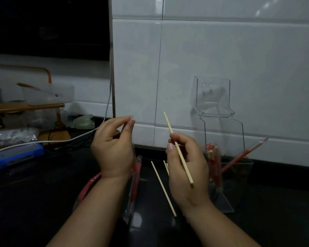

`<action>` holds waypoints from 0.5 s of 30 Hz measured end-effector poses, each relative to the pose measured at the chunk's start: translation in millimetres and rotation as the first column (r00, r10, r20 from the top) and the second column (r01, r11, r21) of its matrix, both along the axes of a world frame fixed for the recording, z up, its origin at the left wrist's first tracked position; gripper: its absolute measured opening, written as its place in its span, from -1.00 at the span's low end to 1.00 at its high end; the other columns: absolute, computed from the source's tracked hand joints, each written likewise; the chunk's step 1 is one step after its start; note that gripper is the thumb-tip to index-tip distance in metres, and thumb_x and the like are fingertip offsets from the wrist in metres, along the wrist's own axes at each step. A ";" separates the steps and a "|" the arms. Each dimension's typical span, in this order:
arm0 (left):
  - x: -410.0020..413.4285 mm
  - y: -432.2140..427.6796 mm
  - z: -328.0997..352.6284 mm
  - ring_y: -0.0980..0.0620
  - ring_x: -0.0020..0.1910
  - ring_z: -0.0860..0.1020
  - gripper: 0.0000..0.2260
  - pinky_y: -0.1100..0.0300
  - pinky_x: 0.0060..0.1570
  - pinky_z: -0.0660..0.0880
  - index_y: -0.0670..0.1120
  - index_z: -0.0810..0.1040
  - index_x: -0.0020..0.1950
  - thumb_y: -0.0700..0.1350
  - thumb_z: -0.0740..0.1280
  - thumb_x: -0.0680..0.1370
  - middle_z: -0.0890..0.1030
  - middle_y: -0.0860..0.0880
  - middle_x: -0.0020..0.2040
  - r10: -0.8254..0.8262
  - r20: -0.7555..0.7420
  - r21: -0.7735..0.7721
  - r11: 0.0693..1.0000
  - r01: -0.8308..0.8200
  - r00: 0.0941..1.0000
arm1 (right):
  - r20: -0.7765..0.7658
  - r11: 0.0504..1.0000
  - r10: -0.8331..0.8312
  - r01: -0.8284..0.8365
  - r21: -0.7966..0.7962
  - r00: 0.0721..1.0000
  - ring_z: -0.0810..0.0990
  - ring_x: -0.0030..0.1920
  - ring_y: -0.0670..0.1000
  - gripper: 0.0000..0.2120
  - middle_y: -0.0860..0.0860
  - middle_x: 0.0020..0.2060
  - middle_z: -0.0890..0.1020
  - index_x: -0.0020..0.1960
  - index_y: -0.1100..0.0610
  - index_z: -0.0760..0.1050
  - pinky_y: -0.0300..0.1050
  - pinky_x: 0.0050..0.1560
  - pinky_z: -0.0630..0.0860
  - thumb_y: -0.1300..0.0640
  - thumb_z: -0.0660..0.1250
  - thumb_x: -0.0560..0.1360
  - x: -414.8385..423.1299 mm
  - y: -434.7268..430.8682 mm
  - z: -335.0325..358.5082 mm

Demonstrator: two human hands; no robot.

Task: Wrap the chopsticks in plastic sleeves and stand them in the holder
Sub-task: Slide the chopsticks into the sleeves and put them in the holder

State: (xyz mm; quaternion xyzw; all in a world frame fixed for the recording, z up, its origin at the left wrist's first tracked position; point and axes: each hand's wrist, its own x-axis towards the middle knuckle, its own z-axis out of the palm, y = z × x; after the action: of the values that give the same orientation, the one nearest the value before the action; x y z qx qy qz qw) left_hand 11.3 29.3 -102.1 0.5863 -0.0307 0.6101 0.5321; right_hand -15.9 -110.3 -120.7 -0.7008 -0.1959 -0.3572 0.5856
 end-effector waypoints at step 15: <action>7.1 -2.4 -5.3 0.00 -0.09 0.67 -0.76 -0.05 -0.03 0.63 0.26 0.63 -0.11 -0.13 0.47 0.51 0.68 0.01 -0.11 -0.157 -0.130 -0.038 0.987 0.154 0.979 | 0.167 0.995 0.037 -0.052 0.086 0.985 0.64 -0.14 -0.03 -0.86 -0.14 -0.17 0.61 0.03 -0.27 0.50 -0.14 -0.13 0.58 -0.04 0.23 0.55 -2.8 1.4 3.9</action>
State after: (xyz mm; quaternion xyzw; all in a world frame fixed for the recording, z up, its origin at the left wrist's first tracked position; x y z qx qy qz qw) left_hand 18.4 26.9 -107.4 0.6138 -0.0326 0.5268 0.5871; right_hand -18.7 -108.9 -116.8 -0.6369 -0.2431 -0.4093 0.6064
